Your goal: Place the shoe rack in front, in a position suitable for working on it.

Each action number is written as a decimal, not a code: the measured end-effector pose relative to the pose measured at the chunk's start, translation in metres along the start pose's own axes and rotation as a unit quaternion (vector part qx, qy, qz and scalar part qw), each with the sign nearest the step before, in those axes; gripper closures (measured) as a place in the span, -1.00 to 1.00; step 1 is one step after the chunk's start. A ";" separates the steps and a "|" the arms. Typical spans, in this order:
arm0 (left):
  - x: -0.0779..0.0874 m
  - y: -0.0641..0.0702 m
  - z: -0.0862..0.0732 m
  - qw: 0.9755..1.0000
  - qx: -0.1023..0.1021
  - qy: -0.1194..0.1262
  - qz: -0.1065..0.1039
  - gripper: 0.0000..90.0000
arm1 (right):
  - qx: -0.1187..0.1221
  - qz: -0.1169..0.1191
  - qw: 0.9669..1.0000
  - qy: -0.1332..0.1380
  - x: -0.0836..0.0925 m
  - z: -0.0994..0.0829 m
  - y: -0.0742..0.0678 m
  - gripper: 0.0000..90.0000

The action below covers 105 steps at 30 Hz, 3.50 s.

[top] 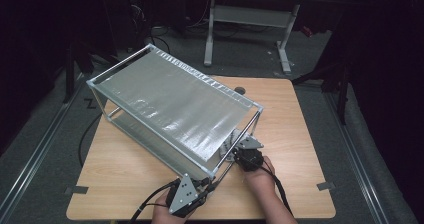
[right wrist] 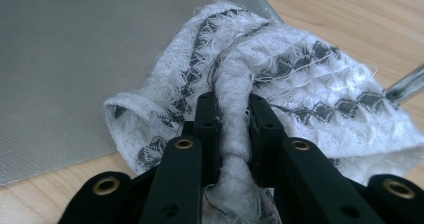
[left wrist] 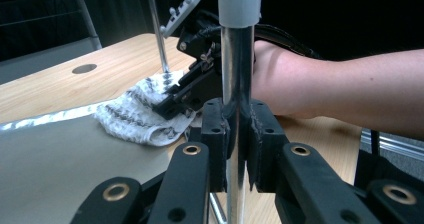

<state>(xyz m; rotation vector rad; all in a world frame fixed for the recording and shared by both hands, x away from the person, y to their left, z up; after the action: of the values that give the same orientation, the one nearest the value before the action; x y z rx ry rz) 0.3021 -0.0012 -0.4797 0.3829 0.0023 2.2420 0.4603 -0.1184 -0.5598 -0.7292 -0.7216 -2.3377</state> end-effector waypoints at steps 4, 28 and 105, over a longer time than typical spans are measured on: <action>0.012 -0.005 -0.003 1.000 -0.015 -0.003 0.013 0.76 | 0.012 0.004 1.000 -0.008 0.006 -0.003 -0.007 0.77; 0.024 -0.015 -0.007 1.000 0.011 0.013 0.017 0.77 | 0.064 0.116 0.986 0.103 0.095 -0.006 -0.108 0.75; 0.026 -0.016 -0.011 1.000 0.013 0.017 0.012 0.77 | 0.012 0.144 0.986 0.080 0.084 0.000 -0.133 -0.06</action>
<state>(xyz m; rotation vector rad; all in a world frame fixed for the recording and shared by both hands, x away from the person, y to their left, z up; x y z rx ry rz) 0.2955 0.0302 -0.4849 0.3610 0.0436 2.2728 0.3156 -0.0575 -0.5485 -0.5849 -0.5334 -2.0928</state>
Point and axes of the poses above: each handheld gripper's, and its own axes: x roughly backward along the jaws, z roughly out of its top, y roughly to its right, the point moved 10 cm from there along -x, roughly forward along the jaws, and after that the axes turned 13 degrees about x, right-handed, at the moved point
